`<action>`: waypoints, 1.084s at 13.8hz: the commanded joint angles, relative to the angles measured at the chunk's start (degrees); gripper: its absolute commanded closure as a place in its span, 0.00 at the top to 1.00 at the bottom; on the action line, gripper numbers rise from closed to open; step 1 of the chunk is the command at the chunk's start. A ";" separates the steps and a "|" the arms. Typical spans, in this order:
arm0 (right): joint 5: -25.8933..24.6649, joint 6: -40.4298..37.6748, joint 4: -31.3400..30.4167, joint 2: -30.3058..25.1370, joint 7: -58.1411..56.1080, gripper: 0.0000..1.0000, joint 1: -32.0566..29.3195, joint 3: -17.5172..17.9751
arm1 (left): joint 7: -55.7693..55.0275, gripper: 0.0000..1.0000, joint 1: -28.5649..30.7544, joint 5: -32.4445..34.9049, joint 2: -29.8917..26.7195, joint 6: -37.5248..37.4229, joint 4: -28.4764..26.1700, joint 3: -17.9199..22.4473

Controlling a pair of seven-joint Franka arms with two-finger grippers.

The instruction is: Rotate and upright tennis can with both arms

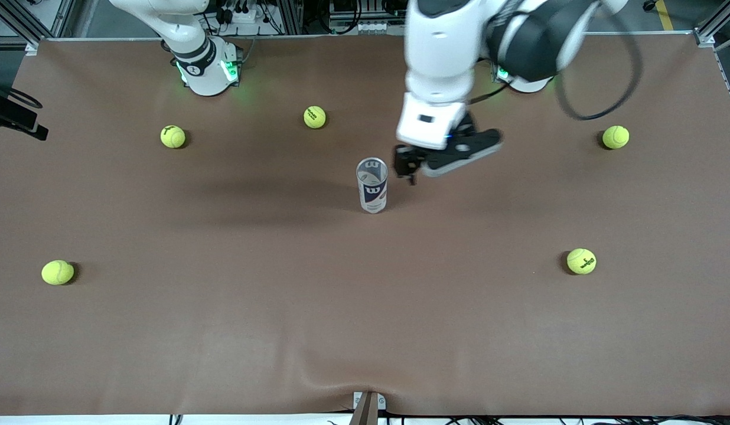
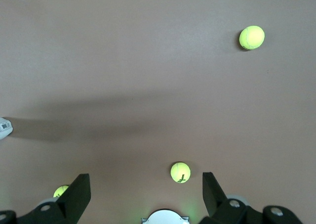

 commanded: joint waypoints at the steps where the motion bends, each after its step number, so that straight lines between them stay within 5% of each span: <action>1: -0.01 0.02 0.50 0.08 0.00 1.00 -0.54 0.45 | 9.84 1.00 4.93 1.14 -3.26 -4.41 -1.58 -0.79; 8: -0.01 0.20 0.50 0.08 0.00 1.00 -0.54 0.36 | 42.90 1.00 22.68 -7.46 -11.87 -7.76 -5.00 -0.88; 15: 0.08 0.20 0.50 0.08 0.00 1.00 -0.54 0.45 | 56.30 1.00 35.27 -15.90 -20.22 -8.29 -14.58 -0.79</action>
